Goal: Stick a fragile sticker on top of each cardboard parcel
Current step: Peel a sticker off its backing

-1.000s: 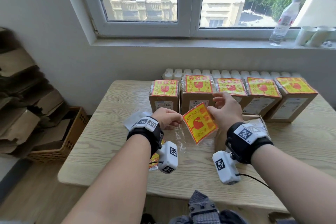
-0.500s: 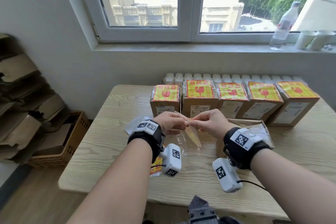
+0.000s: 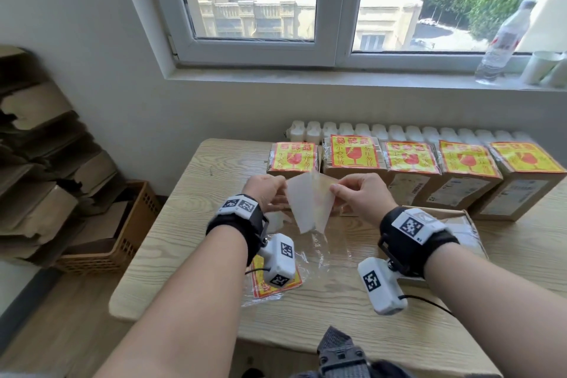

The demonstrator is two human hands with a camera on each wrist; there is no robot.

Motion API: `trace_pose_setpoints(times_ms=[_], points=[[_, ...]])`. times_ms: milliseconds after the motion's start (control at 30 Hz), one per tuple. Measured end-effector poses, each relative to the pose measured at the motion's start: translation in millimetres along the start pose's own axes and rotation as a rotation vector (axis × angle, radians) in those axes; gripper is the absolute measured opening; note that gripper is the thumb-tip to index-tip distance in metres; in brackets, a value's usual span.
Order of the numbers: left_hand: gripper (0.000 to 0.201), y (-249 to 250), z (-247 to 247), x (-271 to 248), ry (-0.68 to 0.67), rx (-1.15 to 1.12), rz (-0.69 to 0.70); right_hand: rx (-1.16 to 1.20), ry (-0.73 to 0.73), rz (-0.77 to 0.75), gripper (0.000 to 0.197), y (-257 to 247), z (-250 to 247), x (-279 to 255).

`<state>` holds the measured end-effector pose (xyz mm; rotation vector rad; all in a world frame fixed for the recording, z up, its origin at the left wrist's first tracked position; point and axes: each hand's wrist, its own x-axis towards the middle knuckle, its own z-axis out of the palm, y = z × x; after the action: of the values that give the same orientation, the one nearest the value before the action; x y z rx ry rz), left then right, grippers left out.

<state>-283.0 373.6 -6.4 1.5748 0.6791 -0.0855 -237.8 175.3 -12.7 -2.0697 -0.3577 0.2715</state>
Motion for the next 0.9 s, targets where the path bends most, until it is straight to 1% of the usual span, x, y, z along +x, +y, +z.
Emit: trace_pose_setpoints(times_ms=[100,200,300,367,500,600,733,800,833,900], points=[[0.019,11.4,-32.8,15.9,0.152,0.040,0.004,0.024,0.046,0.011,0.012,-13.2,3.0,10.4],[0.020,14.9,-65.5,32.8,0.285,0.038,-0.020,0.072,0.109,0.003,0.017,-22.9,8.9,22.5],[0.015,0.2,-90.3,48.7,0.430,-0.046,-0.095,0.112,0.132,0.022,0.018,-29.0,19.4,31.9],[0.012,-15.2,-99.1,58.8,0.463,-0.032,-0.158,0.121,0.128,0.034,0.019,-31.5,28.6,36.8],[0.016,-41.3,-105.4,78.9,0.401,0.027,-0.258,0.112,0.084,0.054,0.018,-33.8,46.4,43.3],[0.016,-51.8,-105.1,90.1,0.334,0.048,-0.296,0.112,0.076,0.080,0.015,-32.1,57.0,48.3],[0.028,-45.5,-91.1,88.7,0.142,0.058,-0.305,0.095,0.079,0.110,0.013,-27.6,63.8,50.1],[0.030,-37.3,-82.5,84.1,0.083,0.080,-0.279,0.094,0.086,0.110,0.011,-26.2,62.4,48.6],[0.027,-32.6,-78.1,81.7,0.095,0.097,-0.251,0.099,0.092,0.107,0.010,-25.9,60.3,47.7],[0.016,-23.2,-69.4,76.2,0.115,0.161,-0.177,0.091,0.093,0.095,0.009,-26.1,53.7,45.6]])
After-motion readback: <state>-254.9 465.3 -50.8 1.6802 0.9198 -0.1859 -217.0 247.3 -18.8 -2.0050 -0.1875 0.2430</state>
